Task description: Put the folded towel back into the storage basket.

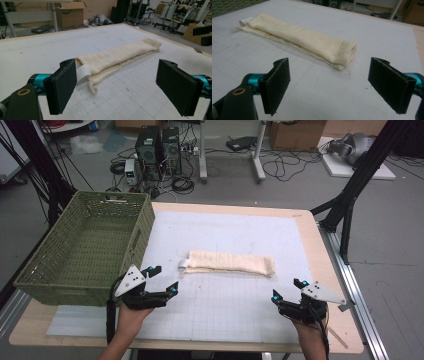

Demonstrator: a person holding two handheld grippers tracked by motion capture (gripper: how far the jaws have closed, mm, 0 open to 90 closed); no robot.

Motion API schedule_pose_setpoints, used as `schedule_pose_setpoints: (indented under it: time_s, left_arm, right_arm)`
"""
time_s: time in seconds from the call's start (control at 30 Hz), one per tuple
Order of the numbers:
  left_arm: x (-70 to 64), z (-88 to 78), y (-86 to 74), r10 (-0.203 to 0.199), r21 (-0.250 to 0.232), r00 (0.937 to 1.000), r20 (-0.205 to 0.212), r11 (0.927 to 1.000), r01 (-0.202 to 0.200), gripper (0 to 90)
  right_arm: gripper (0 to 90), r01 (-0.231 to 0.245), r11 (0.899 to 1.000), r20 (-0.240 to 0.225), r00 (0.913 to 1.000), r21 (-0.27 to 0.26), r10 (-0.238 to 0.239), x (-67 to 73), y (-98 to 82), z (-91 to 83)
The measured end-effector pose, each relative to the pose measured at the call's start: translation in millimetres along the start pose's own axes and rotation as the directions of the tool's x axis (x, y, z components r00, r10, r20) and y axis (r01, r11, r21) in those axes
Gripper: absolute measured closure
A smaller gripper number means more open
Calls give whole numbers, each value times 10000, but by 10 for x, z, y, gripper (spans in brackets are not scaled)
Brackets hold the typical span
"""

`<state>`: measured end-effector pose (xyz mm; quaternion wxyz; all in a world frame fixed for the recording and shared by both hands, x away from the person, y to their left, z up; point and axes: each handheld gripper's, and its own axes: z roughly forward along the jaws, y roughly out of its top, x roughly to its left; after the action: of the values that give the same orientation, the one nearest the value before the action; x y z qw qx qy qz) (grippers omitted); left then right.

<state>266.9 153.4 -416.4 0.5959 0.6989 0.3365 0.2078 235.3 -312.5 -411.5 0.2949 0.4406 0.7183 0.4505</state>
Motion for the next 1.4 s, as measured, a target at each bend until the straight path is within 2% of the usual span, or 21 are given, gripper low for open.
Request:
schedule_pose_setpoints:
  time_s: [0.43,0.57,0.9,1.13,1.4]
  left_arm:
    - [10,-20,17,-74,-18,9999,-81,10000,74,175]
    - [2,-12,20,-122,-71,9999,62,9999,122,174]
    - [4,-7,23,-183,18,9998,50,9998,183,174]
    - [-22,-20,75,-112,-104,9999,43,9999,112,167]
    - [-21,-10,161,-108,-26,9997,214,9999,108,167]
  right_arm:
    - [167,252,9997,-71,9997,25,-252,19,1,-3]
    - [167,196,9998,-106,9998,-29,-197,18,6,-6]
    - [167,103,9999,-204,9997,20,-102,9,0,8]
    - [167,138,9999,-225,9997,5,-138,14,3,10]
    - [167,110,9999,-262,9996,24,-109,22,2,15]
